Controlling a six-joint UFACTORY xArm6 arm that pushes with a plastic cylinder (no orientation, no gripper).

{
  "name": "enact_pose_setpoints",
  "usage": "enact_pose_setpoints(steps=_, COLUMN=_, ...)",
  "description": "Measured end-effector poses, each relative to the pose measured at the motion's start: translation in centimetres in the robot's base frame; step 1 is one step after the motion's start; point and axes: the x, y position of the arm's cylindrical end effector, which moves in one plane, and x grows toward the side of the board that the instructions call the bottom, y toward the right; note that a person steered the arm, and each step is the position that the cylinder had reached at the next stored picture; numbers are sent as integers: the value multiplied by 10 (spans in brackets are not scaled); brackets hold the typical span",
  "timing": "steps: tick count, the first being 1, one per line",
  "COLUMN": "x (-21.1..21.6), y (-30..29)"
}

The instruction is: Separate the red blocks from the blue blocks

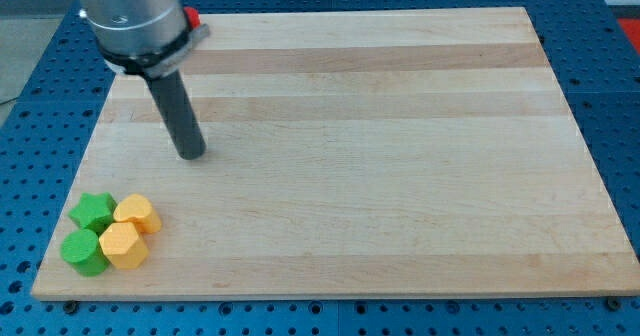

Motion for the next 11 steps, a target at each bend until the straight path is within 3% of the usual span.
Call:
enact_pose_setpoints(steps=2, x=-77, y=-114)
enact_pose_setpoints(steps=3, x=-80, y=-117)
enact_pose_setpoints(steps=5, x=-168, y=-117)
enact_pose_setpoints(steps=8, x=-191, y=-117)
enact_pose_setpoints(steps=11, x=-245, y=-97)
